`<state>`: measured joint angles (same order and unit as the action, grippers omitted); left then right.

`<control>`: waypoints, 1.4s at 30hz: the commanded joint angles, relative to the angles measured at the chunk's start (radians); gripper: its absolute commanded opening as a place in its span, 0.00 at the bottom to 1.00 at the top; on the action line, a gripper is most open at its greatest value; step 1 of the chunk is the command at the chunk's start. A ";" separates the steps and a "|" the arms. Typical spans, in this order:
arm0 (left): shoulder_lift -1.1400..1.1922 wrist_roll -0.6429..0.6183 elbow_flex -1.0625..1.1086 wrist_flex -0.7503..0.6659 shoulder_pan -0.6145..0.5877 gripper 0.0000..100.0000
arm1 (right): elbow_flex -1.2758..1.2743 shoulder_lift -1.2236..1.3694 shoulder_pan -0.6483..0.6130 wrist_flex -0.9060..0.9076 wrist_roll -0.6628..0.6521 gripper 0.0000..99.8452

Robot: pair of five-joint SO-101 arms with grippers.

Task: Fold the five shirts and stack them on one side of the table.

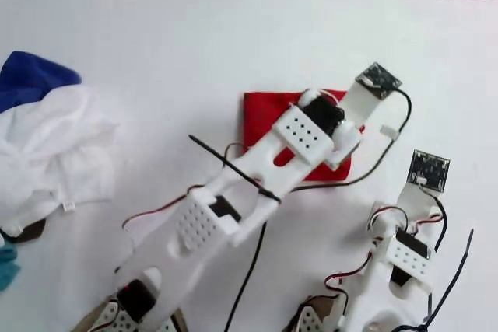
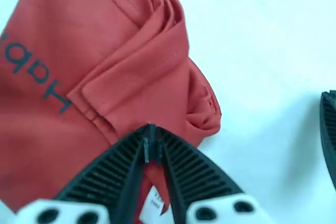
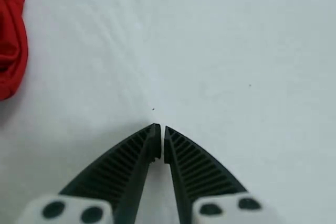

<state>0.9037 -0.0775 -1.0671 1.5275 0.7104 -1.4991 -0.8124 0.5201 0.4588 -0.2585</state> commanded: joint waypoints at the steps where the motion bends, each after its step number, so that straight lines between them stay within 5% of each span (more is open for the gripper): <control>1: -0.018 -0.002 -0.074 0.002 -0.061 0.03 | 0.008 -0.028 -0.007 -0.019 -0.009 0.02; 9: 0.055 -0.005 -0.087 -0.068 -0.195 0.03 | 0.009 -0.028 -0.007 -0.019 -0.009 0.02; 42: 0.018 -0.006 -0.090 -0.009 0.041 0.03 | 0.009 -0.028 -0.007 -0.021 -0.009 0.02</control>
<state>1.0173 -0.0775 -1.1162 1.5121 0.7411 -1.4991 -0.8124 0.5201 0.4588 -0.2585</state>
